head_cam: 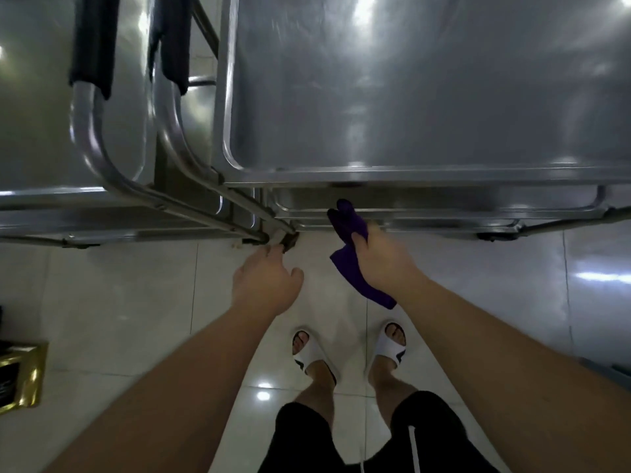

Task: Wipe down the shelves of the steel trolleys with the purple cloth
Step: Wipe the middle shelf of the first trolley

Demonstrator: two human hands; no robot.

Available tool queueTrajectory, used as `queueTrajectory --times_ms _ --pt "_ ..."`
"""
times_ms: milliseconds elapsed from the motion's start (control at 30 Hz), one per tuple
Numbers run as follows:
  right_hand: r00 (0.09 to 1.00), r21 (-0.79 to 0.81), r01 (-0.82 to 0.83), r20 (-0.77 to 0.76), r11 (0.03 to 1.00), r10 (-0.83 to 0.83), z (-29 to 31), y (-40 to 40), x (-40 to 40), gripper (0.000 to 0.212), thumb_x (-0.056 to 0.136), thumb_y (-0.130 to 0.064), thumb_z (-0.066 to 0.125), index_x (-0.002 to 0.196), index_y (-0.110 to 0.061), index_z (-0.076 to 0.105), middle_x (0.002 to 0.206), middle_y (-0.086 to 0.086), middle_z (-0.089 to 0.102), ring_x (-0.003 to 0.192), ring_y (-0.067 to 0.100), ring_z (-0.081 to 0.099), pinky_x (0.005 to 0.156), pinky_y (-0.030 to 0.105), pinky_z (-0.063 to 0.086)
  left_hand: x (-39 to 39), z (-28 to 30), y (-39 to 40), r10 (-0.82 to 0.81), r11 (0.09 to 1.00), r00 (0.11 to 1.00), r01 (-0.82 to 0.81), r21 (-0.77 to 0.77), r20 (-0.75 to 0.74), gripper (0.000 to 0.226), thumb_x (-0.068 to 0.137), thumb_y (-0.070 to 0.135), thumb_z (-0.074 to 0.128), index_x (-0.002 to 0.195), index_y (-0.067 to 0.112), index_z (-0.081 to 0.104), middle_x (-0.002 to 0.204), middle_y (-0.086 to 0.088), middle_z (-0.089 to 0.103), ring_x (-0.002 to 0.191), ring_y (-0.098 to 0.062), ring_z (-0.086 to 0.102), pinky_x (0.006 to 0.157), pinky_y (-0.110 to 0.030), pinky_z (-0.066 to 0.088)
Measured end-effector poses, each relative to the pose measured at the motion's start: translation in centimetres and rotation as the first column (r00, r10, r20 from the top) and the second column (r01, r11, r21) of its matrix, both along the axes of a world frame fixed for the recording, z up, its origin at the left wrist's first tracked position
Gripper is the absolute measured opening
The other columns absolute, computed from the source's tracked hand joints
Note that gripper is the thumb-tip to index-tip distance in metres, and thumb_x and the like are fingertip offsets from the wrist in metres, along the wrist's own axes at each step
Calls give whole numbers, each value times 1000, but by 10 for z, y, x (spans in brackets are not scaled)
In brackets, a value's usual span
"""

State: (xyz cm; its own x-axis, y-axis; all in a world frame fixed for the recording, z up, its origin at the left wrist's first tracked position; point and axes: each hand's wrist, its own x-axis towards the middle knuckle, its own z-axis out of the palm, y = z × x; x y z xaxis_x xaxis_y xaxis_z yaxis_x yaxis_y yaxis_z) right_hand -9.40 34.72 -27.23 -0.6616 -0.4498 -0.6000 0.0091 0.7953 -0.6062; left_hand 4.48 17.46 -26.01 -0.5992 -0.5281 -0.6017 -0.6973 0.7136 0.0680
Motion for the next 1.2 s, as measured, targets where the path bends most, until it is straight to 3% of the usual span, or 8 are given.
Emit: queueTrajectory --times_ms 167,433,567,667,733,833,1000,1200 --pt "958 16 250 139 968 -250 -63 -47 -22 47 110 -48 36 146 -20 44 118 8 62 92 24 59 79 36 48 -4 -70 -36 153 987 988 -152 44 -34 69 100 52 51 161 25 35 161 -6 44 142 -32 45 109 -45 40" --pt "973 -172 108 -184 979 -140 -120 -122 -59 37 111 -38 38 133 -11 50 96 -3 53 85 16 53 80 31 38 -31 -157 -101 342 939 900 -316 136 -271 59 98 47 55 147 14 49 143 -14 58 126 -38 59 104 -52 52" --pt "909 -227 16 -402 974 -108 -148 -170 -65 35 110 -41 40 128 -15 53 102 -2 57 97 17 58 82 35 44 -46 -175 -119 532 843 635 -462 277 -560 41 85 62 64 119 39 59 99 23 68 89 0 67 72 -25 51" --pt "889 -325 -48 -444 945 -107 -174 -206 -62 37 108 -48 40 131 -23 54 108 -1 68 93 18 64 86 42 54 -56 -184 -123 654 751 366 -422 509 -661 34 80 65 69 108 46 61 93 33 71 88 11 68 76 -17 52" --pt "856 -248 -278 -502 928 123 -199 -223 -53 40 107 -46 39 140 -25 50 125 3 66 107 23 65 97 47 53 -65 -195 -124 661 738 200 -351 577 -723 22 89 48 72 108 38 69 93 29 74 89 11 70 72 -8 52" --pt "612 145 -616 -530 774 587 -237 -237 -42 57 108 -44 33 163 -32 21 172 -1 15 158 27 11 127 54 6 -79 -208 -121 681 700 -6 -285 655 -732 19 94 24 69 76 20 66 62 13 67 60 -2 65 56 -15 51" --pt "591 108 -616 -591 780 549 -252 -230 -47 57 108 -45 14 165 -35 12 173 -12 -1 159 14 -8 126 46 -8 -89 -223 -126 654 721 -121 -201 663 -747 31 85 15 64 78 -15 59 58 -7 61 53 -17 59 55 -28 50" --pt "637 213 -404 -632 890 441 -254 -144 -90 61 108 -48 16 165 -28 16 173 -10 9 159 14 5 127 45 4 -88 -225 -127 647 735 -113 -173 656 -754 18 80 17 64 63 14 58 50 1 58 47 -17 55 47 -25 46"
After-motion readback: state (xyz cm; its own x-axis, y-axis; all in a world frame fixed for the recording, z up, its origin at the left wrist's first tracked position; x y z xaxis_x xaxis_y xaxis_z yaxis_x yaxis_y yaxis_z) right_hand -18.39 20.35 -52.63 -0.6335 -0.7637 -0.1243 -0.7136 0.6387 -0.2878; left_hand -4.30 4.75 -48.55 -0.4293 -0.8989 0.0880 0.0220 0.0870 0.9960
